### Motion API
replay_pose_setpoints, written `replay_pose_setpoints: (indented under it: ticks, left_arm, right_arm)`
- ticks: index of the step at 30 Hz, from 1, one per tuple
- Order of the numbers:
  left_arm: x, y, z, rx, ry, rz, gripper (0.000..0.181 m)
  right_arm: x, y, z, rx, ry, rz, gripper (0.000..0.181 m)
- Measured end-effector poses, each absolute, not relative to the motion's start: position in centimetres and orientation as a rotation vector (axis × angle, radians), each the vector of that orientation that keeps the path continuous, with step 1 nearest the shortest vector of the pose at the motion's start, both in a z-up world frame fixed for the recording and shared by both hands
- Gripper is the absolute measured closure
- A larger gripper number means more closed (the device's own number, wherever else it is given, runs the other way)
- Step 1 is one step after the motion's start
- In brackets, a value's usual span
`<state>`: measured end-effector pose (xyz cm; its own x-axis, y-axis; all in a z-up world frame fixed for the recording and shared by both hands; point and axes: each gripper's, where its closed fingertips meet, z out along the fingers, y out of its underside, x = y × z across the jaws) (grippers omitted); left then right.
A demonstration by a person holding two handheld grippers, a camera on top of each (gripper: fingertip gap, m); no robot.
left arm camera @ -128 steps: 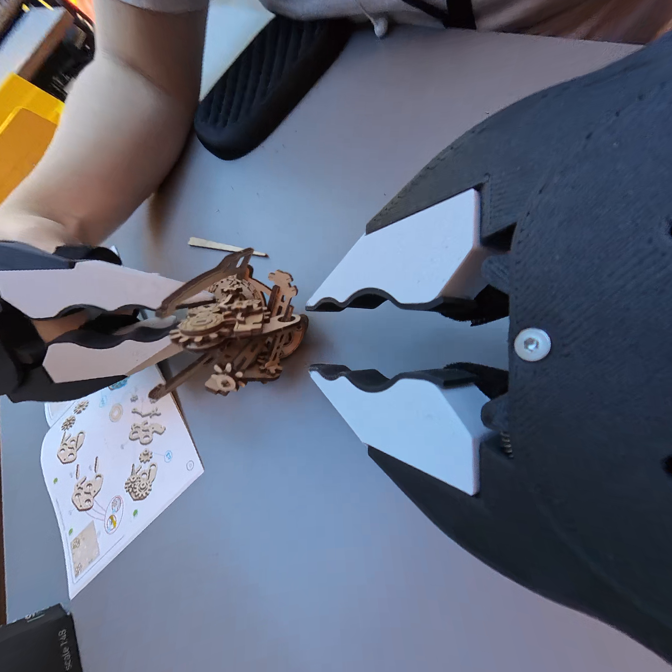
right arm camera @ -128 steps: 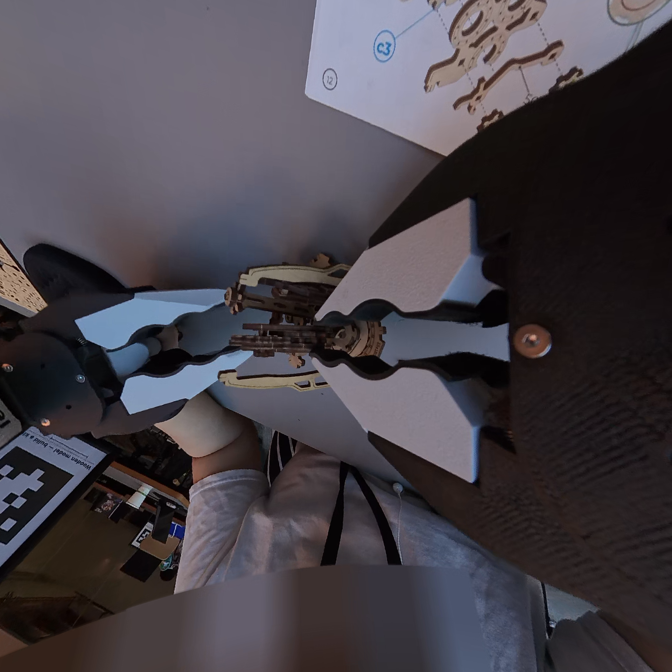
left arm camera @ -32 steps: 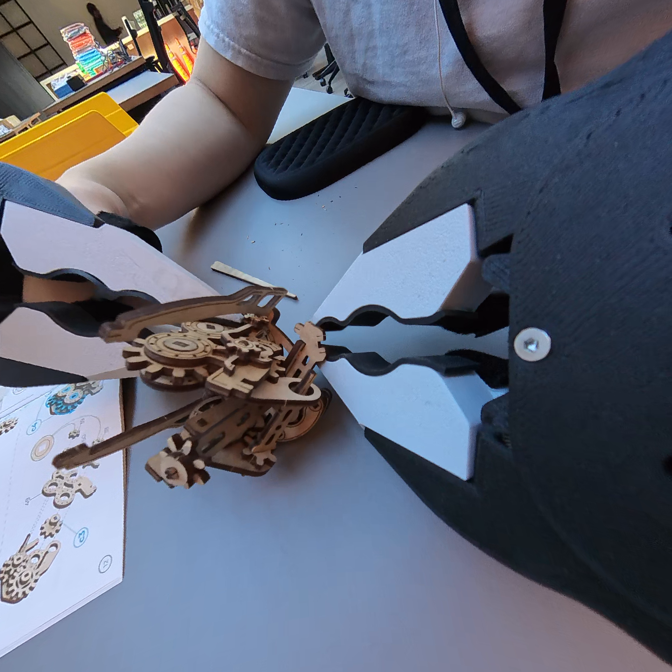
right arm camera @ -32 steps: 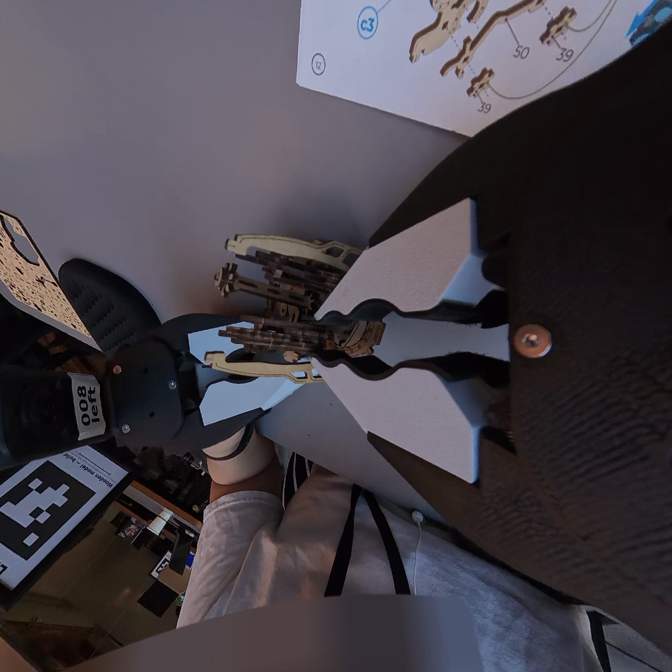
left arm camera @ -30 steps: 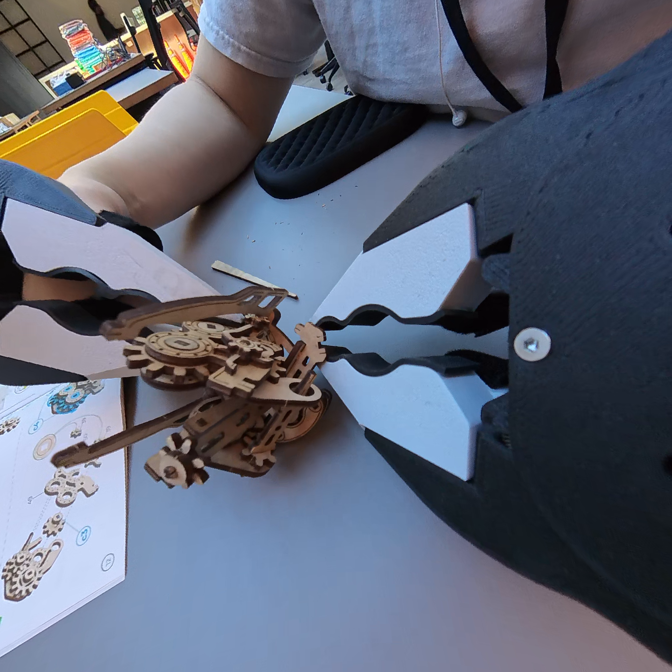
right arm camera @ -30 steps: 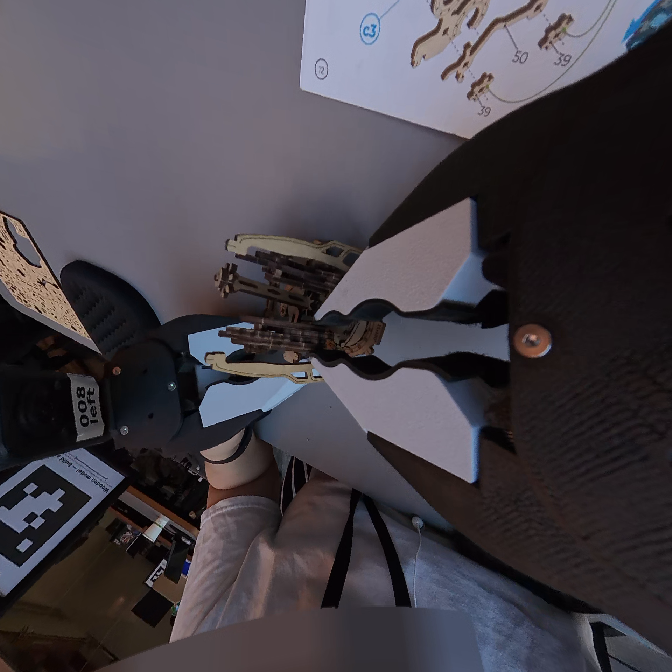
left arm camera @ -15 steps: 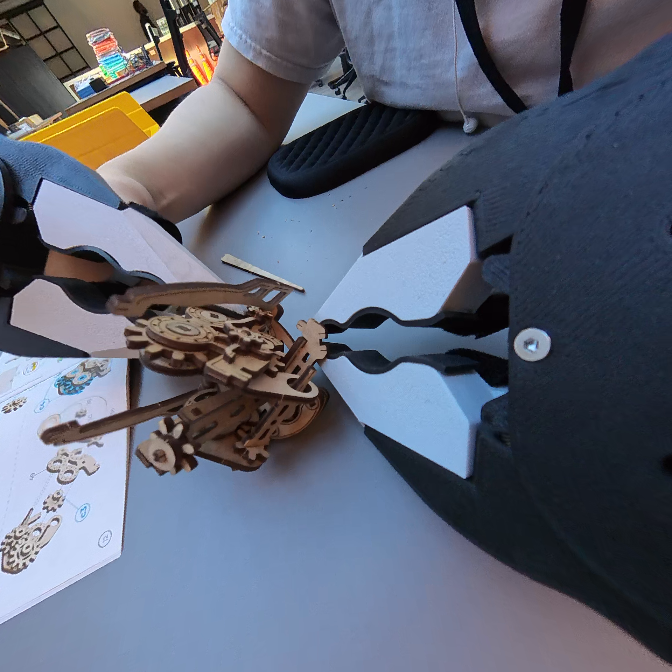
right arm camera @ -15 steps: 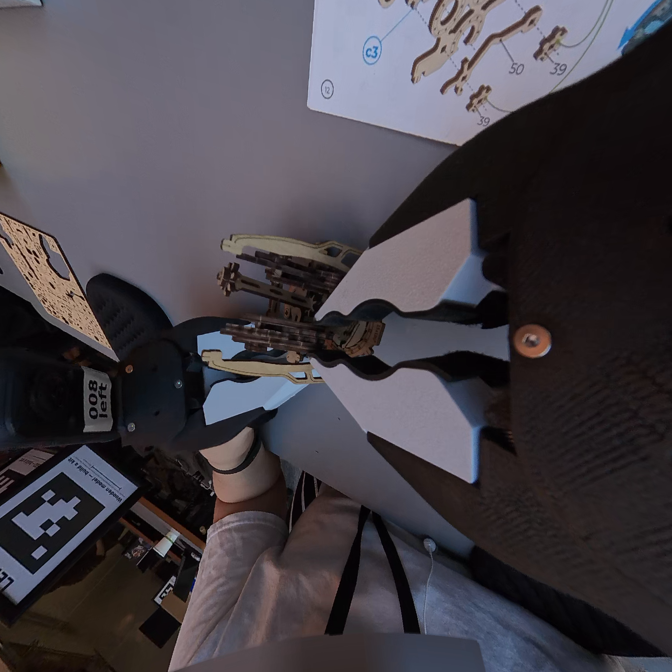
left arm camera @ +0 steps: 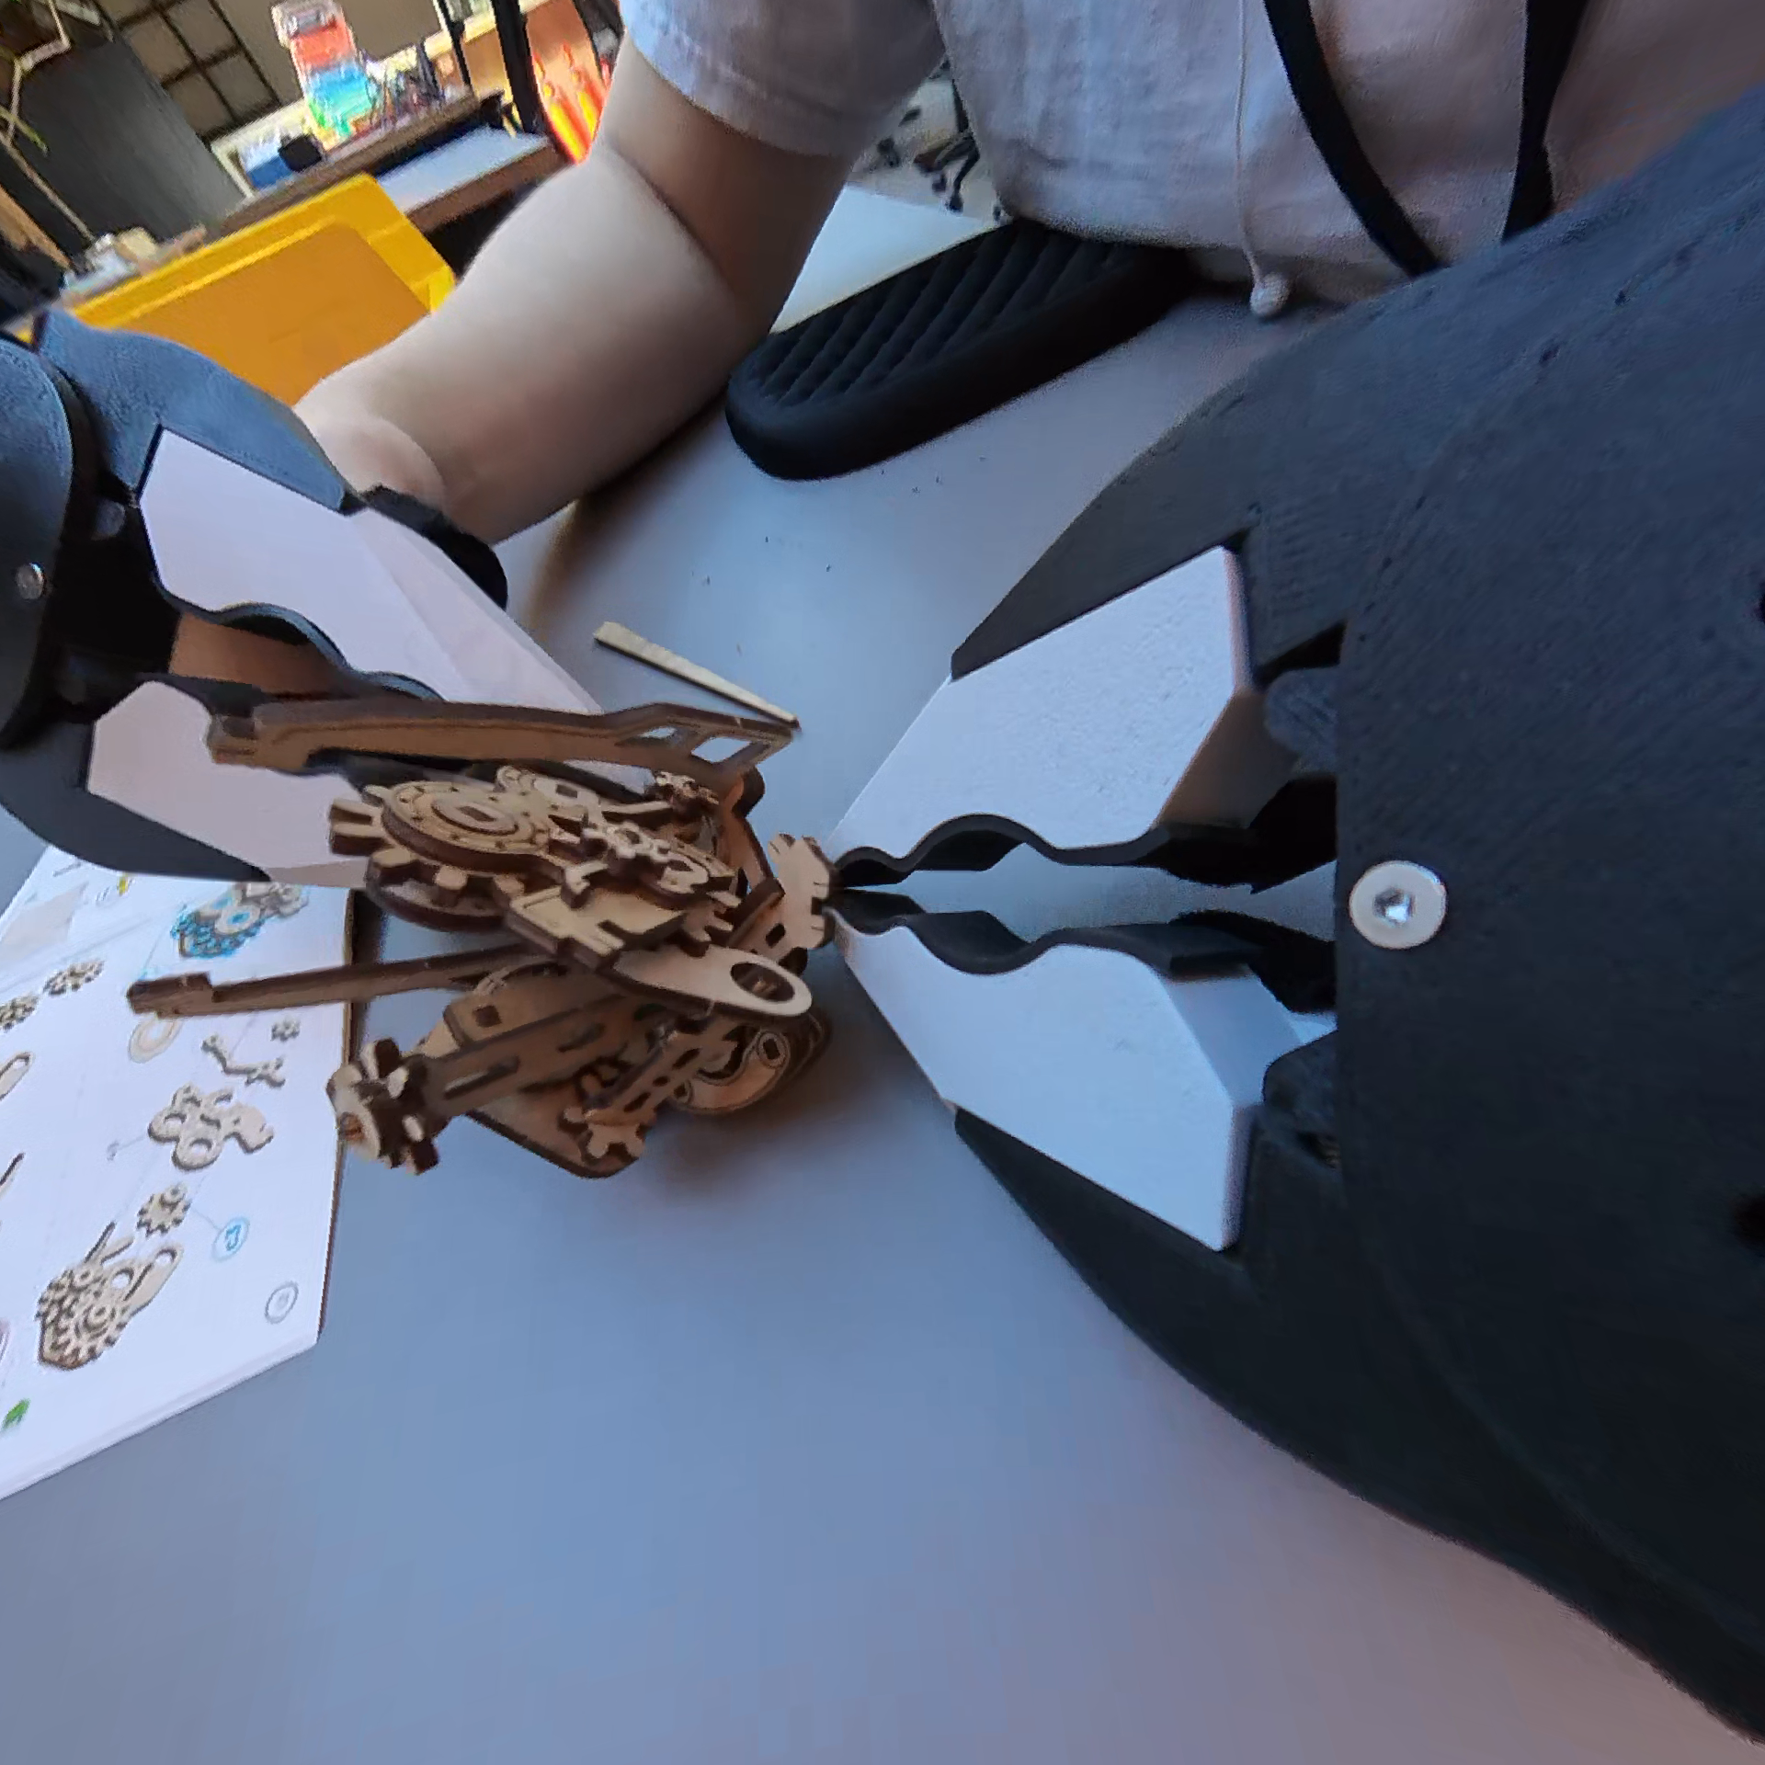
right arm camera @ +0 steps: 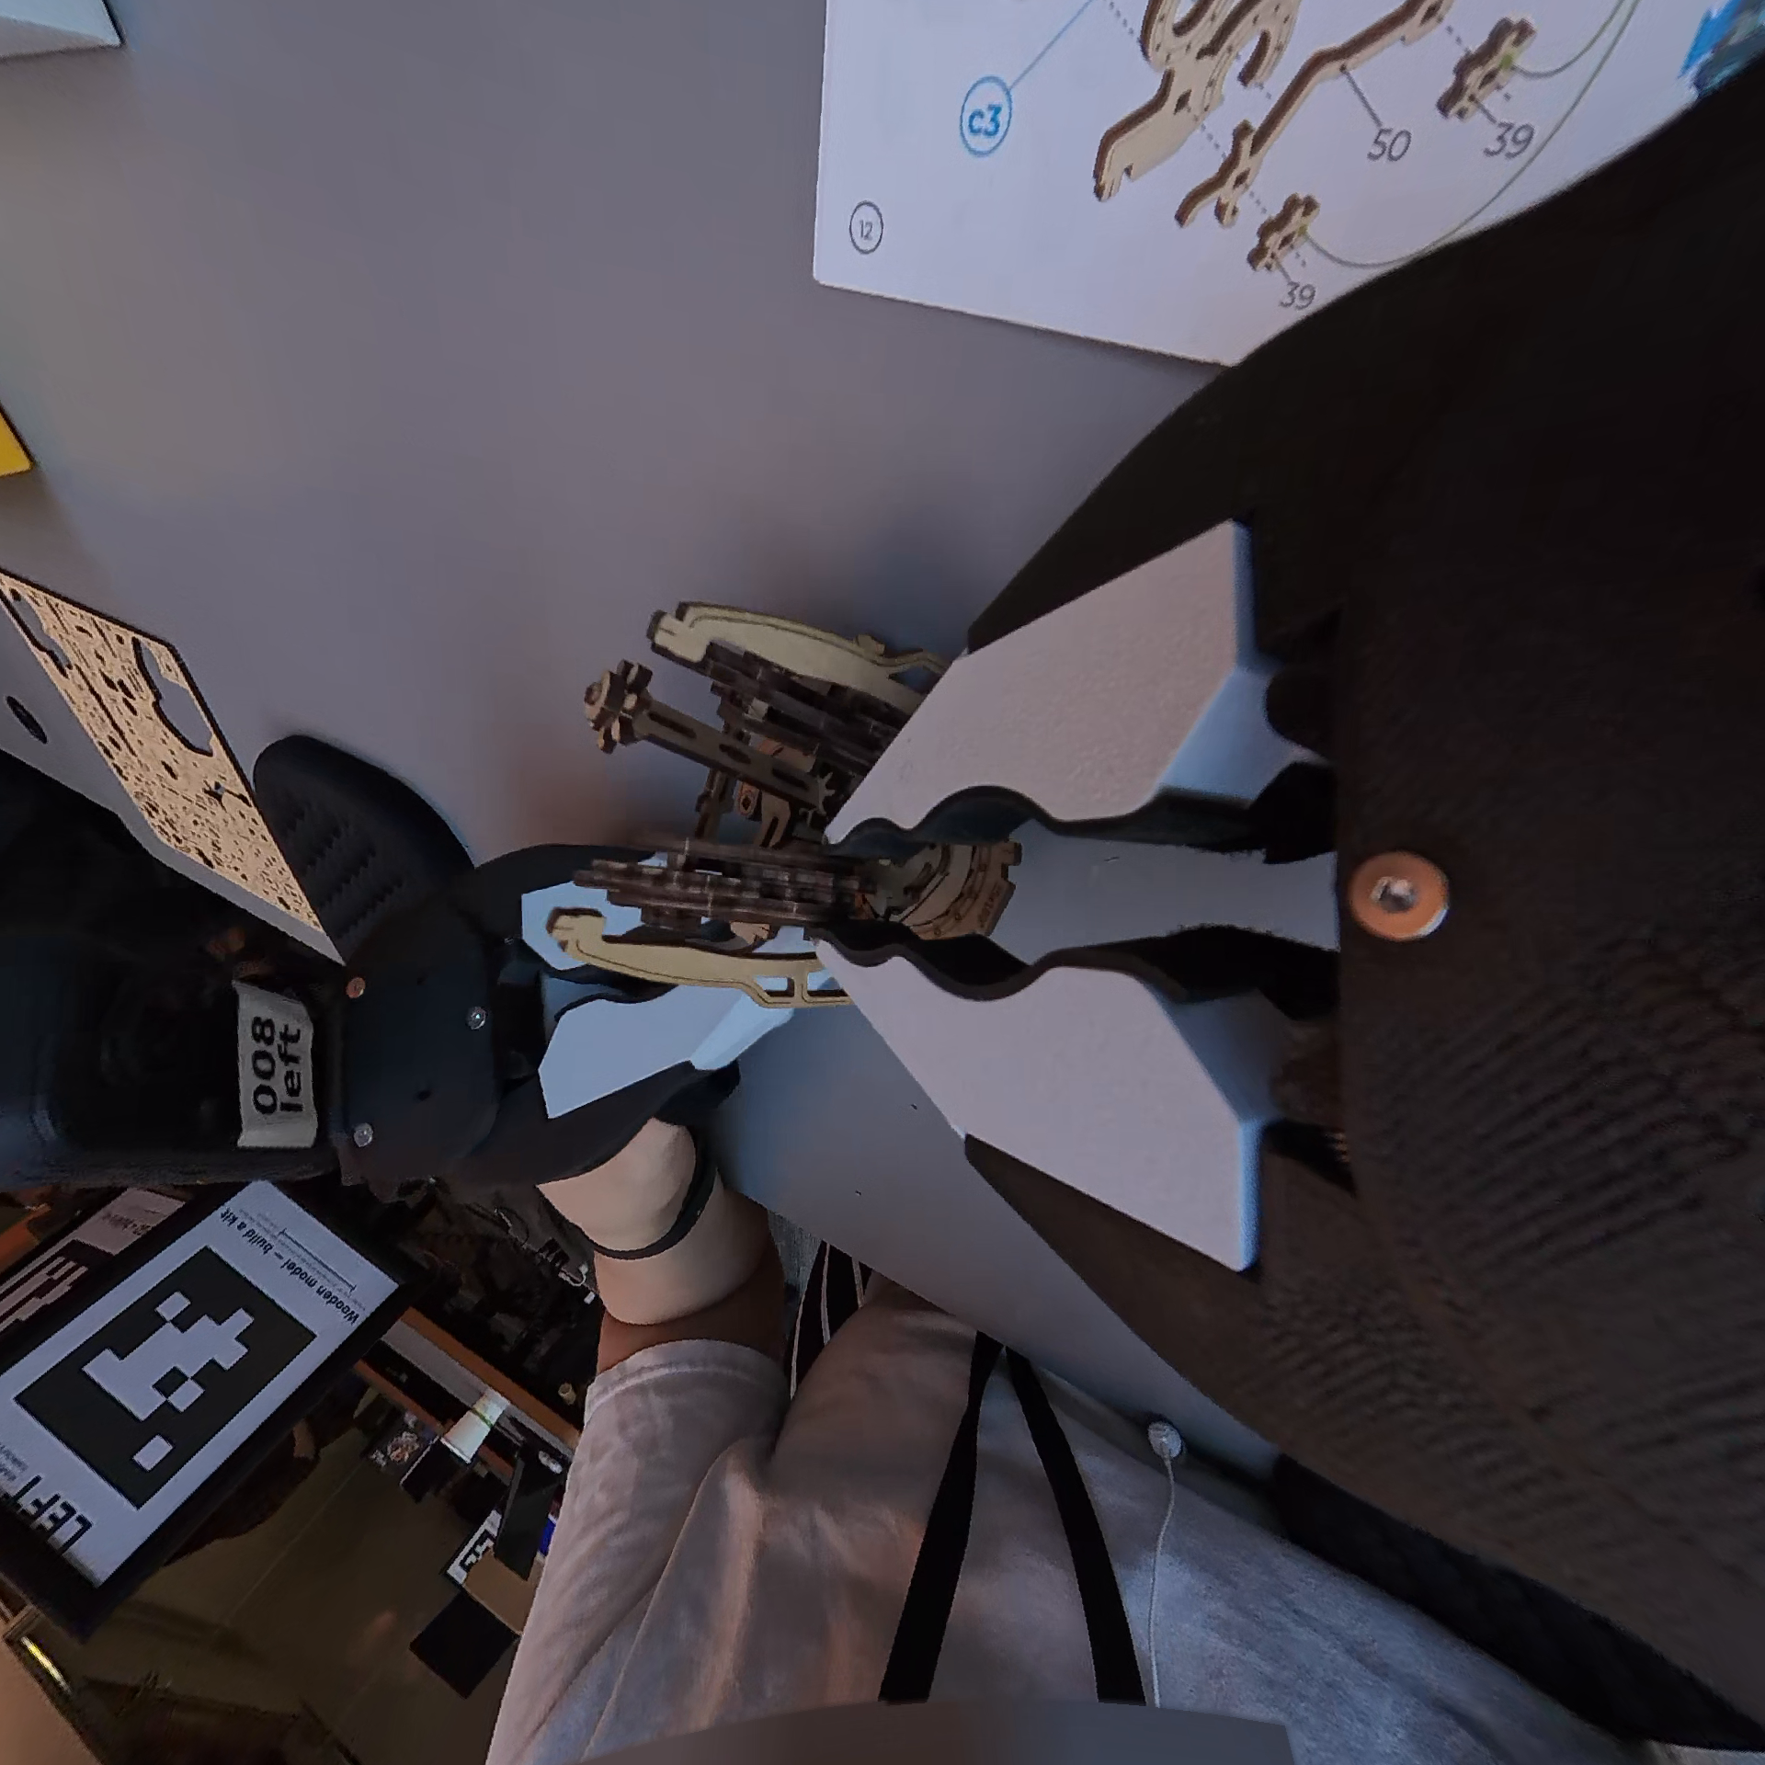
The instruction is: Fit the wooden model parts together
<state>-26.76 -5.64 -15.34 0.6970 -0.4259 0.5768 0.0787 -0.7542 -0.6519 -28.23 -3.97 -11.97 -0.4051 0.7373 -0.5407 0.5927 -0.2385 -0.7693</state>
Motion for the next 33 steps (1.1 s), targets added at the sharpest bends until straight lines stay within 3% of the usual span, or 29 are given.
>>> replay_pose_setpoints:
  ticks: [15,33]
  left_arm:
    - [-28.3,-4.9,-15.5,-2.24,0.311,-0.718,0.169]
    - [-27.0,-4.8,-15.4,-2.214,0.417,-0.67,0.181]
  right_arm:
    - [-28.6,-3.7,-11.9,-1.662,-1.801,1.729,0.171]
    - [-27.4,-3.5,-11.7,-1.659,-1.632,1.631,0.171]
